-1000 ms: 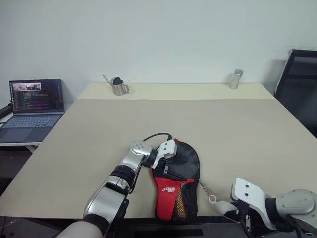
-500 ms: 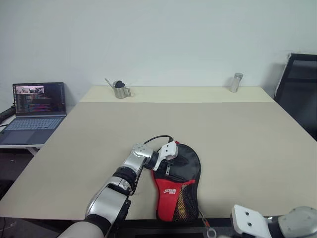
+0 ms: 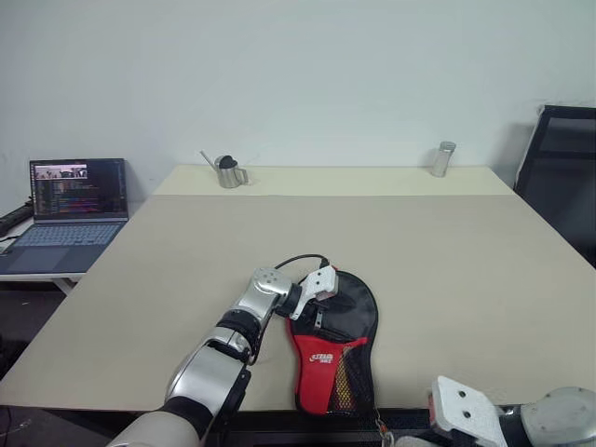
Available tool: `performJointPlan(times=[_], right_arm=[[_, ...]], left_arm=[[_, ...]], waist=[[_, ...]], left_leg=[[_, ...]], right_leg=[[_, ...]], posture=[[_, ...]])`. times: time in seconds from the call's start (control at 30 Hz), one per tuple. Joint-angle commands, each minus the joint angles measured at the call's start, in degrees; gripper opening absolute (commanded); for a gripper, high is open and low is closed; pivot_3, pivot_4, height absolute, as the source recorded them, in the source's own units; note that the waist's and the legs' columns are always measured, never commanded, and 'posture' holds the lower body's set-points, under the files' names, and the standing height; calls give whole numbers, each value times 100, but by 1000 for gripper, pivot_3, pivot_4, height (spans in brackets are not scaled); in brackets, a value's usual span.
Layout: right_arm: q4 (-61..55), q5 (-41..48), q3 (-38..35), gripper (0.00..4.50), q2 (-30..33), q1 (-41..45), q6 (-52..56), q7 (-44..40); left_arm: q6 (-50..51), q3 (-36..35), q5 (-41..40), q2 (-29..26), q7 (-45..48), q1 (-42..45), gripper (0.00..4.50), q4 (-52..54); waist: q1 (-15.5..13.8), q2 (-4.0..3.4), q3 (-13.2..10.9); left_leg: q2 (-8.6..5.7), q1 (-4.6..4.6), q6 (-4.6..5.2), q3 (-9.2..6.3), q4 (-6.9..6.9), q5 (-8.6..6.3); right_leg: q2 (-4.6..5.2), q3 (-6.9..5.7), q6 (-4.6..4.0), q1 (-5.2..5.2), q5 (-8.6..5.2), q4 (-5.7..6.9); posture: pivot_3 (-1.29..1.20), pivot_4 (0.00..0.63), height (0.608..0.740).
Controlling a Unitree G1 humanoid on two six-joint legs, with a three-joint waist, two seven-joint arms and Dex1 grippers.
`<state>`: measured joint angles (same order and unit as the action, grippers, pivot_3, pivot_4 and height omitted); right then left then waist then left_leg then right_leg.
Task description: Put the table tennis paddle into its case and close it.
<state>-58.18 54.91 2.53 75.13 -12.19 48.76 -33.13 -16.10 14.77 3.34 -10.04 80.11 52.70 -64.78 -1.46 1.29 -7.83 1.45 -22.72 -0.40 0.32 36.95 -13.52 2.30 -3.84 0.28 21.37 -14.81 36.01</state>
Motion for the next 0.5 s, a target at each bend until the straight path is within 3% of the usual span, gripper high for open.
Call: performJointPlan(times=[0.03,0.17,0.33,0.5], right_arm=[[-182,750,-507,2923,-14,61,124,155],[21,2017,-1473,4366,-33,41,111,413],[588,2801,-2327,4456,-139,263,50,527],[1184,2097,-1809,4456,-720,1109,-174,845]], left_arm=[[118,292,416,56,-64,-325,4500,-448],[104,235,349,26,-82,-395,4500,-404],[116,152,285,-33,-88,-533,4500,-316],[163,17,200,-82,-126,-731,4500,-139]], waist=[[-2,-1,0],[-3,-1,0],[1,0,1],[17,-11,10]], left_leg=[[0,0,0,-1,0,0],[1,0,0,-2,-1,0],[2,1,0,0,0,0],[6,6,0,2,-5,0]], right_leg=[[0,0,0,0,0,0],[0,-1,0,-2,0,0],[0,1,0,-3,0,0],[-2,1,-1,-2,0,0]], posture=[[0,150,740],[0,150,740],[0,150,740],[0,150,740]])
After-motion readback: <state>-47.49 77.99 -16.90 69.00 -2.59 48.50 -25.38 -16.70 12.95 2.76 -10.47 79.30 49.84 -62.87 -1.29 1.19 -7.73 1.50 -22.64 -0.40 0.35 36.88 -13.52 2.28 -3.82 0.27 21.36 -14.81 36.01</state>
